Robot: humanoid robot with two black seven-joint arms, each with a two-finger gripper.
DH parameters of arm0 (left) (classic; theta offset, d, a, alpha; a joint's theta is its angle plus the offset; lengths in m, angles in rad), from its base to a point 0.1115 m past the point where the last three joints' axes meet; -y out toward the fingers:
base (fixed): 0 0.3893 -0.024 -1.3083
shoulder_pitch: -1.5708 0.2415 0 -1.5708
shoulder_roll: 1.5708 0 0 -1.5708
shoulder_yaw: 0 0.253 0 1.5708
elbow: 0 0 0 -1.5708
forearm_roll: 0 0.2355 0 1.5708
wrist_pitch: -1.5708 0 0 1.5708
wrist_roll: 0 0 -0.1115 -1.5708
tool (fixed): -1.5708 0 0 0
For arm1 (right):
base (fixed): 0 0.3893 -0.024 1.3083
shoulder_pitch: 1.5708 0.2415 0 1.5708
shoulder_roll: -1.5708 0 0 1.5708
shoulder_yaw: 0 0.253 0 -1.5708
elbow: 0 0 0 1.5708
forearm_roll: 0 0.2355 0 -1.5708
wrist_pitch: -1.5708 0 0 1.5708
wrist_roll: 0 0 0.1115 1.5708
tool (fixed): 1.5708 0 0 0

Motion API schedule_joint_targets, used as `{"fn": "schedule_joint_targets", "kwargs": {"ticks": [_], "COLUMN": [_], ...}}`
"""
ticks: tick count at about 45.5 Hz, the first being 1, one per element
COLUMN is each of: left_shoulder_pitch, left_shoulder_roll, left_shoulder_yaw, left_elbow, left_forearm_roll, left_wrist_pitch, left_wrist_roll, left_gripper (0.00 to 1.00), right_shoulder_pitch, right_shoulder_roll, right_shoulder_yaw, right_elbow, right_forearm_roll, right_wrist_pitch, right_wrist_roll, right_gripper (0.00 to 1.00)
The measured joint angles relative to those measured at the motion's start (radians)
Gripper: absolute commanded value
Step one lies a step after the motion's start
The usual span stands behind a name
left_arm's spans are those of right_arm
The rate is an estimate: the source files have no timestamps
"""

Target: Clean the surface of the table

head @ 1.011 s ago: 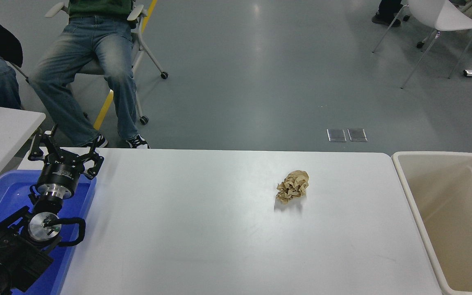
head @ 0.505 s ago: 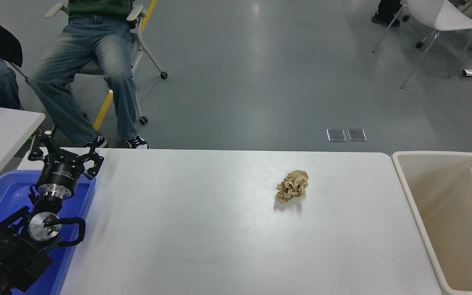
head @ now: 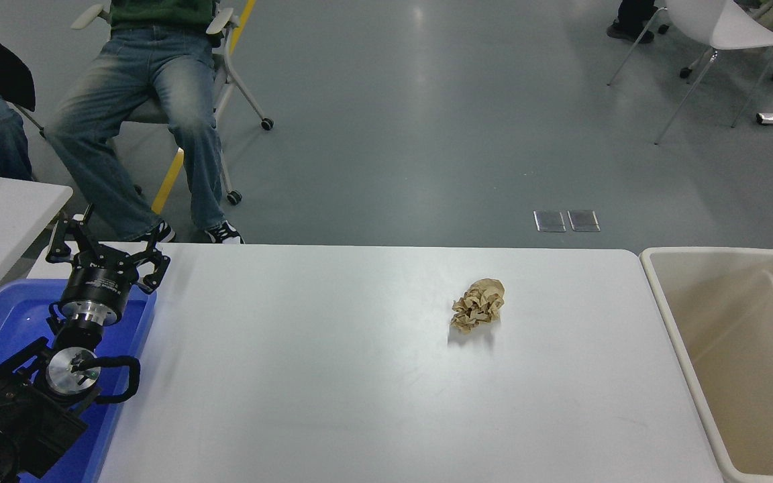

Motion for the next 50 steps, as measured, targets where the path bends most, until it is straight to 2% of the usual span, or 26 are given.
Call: {"fn": "schedule_joint_targets", "kwargs": {"ticks": [9, 16, 32, 50], "left_shoulder_pitch": [0.000, 0.000, 0.000, 0.000], "left_shoulder_roll": [0.000, 0.000, 0.000, 0.000], "left_shoulder_yaw": [0.000, 0.000, 0.000, 0.000], "left_elbow": [0.000, 0.000, 0.000, 0.000], "left_forearm_roll": [0.000, 0.000, 0.000, 0.000], "left_wrist_pitch": [0.000, 0.000, 0.000, 0.000], "left_wrist_roll": [0.000, 0.000, 0.000, 0.000], "left_gripper": [1.00, 1.00, 1.00, 1.00], "right_shoulder_pitch": [-0.045, -0.071, -0.181, -0.213], "right_shoulder_roll": [0.031, 0.040, 0.079, 0.231], "right_shoulder_yaw": [0.118, 0.152, 0.306, 0.394], "right_elbow": [0.076, 0.170, 0.364, 0.359], "right_forearm_roll": [0.105, 0.138, 0.191, 0.203], "right_wrist_pitch": [0.157, 0.195, 0.227, 0.215], "right_wrist_roll": [0.000, 0.001, 0.027, 0.067], "right_gripper": [1.00, 1.00, 1.00, 1.00]}}
